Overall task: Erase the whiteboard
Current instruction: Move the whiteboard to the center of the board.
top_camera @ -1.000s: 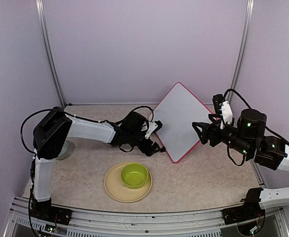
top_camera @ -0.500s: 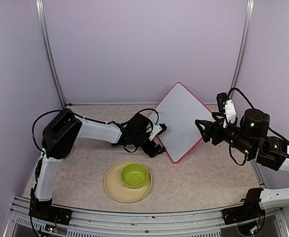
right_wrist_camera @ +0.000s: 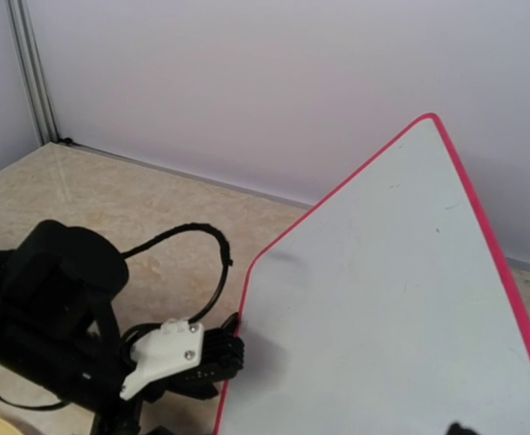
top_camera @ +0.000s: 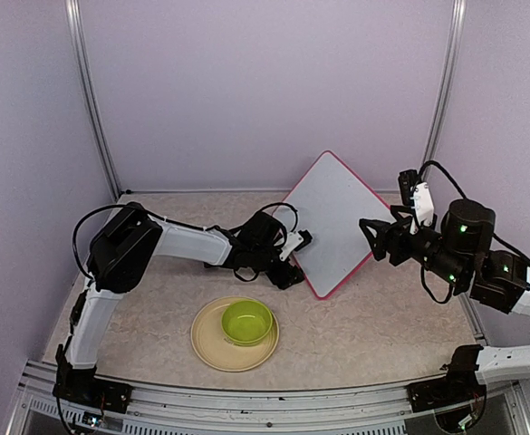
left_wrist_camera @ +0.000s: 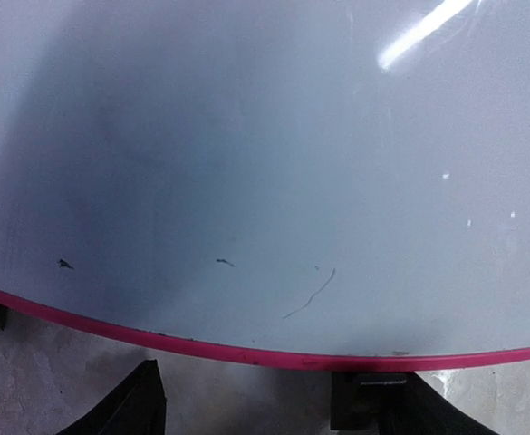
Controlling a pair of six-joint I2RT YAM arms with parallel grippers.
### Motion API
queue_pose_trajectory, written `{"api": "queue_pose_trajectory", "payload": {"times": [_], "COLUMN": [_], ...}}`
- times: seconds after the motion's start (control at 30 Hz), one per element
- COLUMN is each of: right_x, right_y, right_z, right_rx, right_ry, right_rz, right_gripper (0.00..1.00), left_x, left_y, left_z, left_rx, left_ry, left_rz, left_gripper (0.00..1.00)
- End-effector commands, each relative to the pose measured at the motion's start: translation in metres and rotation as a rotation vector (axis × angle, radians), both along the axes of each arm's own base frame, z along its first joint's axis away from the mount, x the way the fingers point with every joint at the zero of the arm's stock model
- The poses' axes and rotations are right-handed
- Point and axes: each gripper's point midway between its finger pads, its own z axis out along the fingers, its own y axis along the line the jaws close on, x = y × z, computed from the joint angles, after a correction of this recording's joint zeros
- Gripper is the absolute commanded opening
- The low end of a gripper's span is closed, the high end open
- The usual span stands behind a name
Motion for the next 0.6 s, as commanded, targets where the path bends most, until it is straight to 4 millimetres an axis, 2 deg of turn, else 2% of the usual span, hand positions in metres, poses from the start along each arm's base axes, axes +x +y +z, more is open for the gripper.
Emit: {"api": "queue_pose_trajectory", "payload": {"times": [0.0, 0.27, 0.47, 0.57], "right_x": [0.001, 0.002, 0.002, 0.001], "right_y": [-0.007, -0.007, -0.009, -0.010], "right_z": [0.003, 0.000, 0.001, 0.001], "right_rx": [0.016, 0.014, 0.019, 0.021], "right_ry": [-0.016, -0.011, -0.017, -0.017], "right_rz": [-0.024, -0.028, -0.032, -0.031], "right_gripper": [0.83, 0.84, 0.84, 0.84], "left_x": [-0.001, 0.003, 0.006, 0.006], "left_y": [-0.011, -0.010, -0.003, 0.000], "left_z": [0.000, 0.002, 0.004, 0.002], "left_rx": [-0.017, -0.042, -0.053, -0.057], "left_ry": [-0.008, -0.028, -0.046, -0.045], "left_rz": [-0.007, 0.051, 0.170, 0.242], "left_gripper": [0.71, 0.49, 0.30, 0.28]}}
